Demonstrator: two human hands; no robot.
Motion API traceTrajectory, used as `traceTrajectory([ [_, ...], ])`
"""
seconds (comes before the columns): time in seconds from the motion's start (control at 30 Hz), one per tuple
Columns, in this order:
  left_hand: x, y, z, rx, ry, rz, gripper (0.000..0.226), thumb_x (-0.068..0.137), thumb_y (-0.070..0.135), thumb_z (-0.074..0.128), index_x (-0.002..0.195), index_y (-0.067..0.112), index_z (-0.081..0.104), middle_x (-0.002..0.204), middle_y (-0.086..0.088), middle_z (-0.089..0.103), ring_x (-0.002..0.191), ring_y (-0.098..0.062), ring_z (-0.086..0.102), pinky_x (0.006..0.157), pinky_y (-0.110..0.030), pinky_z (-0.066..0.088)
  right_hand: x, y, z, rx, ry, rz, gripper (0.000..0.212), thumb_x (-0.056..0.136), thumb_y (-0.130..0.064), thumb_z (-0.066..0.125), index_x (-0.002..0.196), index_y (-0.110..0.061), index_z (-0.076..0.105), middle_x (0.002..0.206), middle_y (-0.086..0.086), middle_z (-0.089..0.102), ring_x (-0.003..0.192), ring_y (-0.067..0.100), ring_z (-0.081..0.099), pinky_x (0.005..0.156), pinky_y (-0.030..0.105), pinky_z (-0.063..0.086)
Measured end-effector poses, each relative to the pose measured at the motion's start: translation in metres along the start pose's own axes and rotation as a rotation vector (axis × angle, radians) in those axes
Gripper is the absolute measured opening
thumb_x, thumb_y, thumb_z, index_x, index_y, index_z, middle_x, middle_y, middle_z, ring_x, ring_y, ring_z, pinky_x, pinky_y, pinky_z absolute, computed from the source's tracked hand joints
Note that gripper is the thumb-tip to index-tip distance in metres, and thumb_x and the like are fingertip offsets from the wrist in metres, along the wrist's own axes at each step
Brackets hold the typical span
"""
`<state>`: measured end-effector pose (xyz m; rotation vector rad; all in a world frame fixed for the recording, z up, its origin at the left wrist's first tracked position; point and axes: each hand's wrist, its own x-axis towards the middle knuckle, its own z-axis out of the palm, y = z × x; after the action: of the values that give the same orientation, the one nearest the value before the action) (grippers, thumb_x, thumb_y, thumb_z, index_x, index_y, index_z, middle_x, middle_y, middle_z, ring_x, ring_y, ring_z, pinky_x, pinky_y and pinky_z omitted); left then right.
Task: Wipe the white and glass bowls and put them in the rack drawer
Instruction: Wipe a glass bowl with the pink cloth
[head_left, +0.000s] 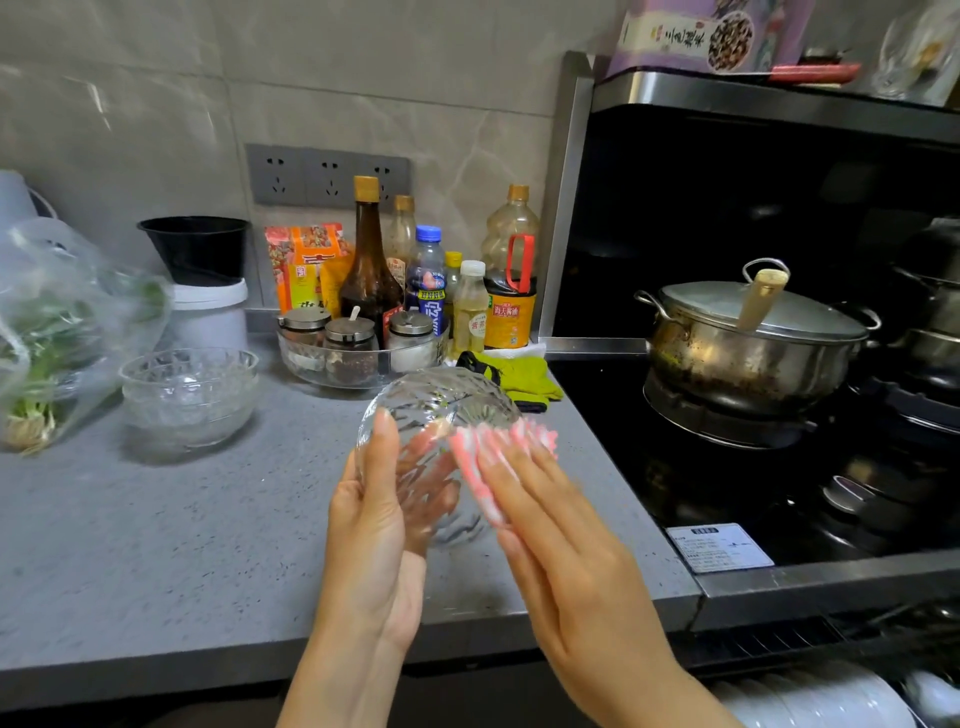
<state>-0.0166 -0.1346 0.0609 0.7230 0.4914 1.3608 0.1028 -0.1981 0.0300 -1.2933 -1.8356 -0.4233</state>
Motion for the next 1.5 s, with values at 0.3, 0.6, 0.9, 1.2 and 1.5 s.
traceTrajectory([
  [0.3,-0.008,-0.016,0.011,0.073,-0.124,-0.113,0.031,0.079,0.039,0.058,0.094,0.013,0.065,0.088,-0.011,0.074,0.066,-0.015,0.07,0.049,-0.02,0.053,0.036,0.009,-0.019,0.244,-0.057,0.185,0.043,0.101,-0.038,0.03,0.143,-0.036,0.039,0.148,-0.016,0.035,0.144,0.012,0.023,0.115,0.02,0.016],
  [0.6,0.009,-0.021,0.0,0.012,-0.01,-0.117,0.044,0.076,0.041,0.058,0.105,0.007,0.06,0.075,-0.002,0.071,0.055,-0.007,0.065,0.05,-0.024,0.055,0.005,0.05,-0.024,0.439,-0.022,0.26,0.041,0.099,-0.012,0.041,0.14,-0.018,0.047,0.144,-0.012,0.047,0.139,0.008,0.035,0.113,0.026,0.03],
  [0.9,0.01,-0.029,-0.01,0.017,-0.009,-0.063,0.044,0.078,0.039,0.057,0.109,0.009,0.056,0.073,0.002,0.073,0.058,-0.006,0.067,0.047,-0.016,0.053,-0.045,0.123,-0.02,0.048,-0.504,0.478,0.058,0.087,-0.055,0.047,0.14,-0.049,0.023,0.146,-0.037,0.016,0.136,-0.016,0.012,0.12,0.028,0.012],
  [1.2,-0.003,-0.07,0.013,0.063,-0.08,-0.197,0.066,0.061,0.045,0.063,0.114,0.006,0.056,0.067,-0.002,0.07,0.045,-0.006,0.062,0.036,-0.014,0.043,-0.065,0.106,-0.064,0.626,-0.122,0.758,0.038,0.091,-0.042,0.055,0.128,-0.034,0.052,0.13,-0.025,0.056,0.125,-0.007,0.046,0.108,0.02,0.036],
  [1.5,-0.047,-0.161,0.082,0.049,-0.266,-0.514,0.056,0.072,0.047,0.069,0.119,0.017,0.067,0.111,-0.002,0.072,0.096,-0.014,0.07,0.087,-0.035,0.056,-0.131,0.121,-0.126,1.169,-0.079,1.046,0.084,0.069,-0.056,0.076,0.137,-0.015,0.047,0.132,0.015,0.059,0.112,0.023,0.062,0.09,0.03,0.052],
])
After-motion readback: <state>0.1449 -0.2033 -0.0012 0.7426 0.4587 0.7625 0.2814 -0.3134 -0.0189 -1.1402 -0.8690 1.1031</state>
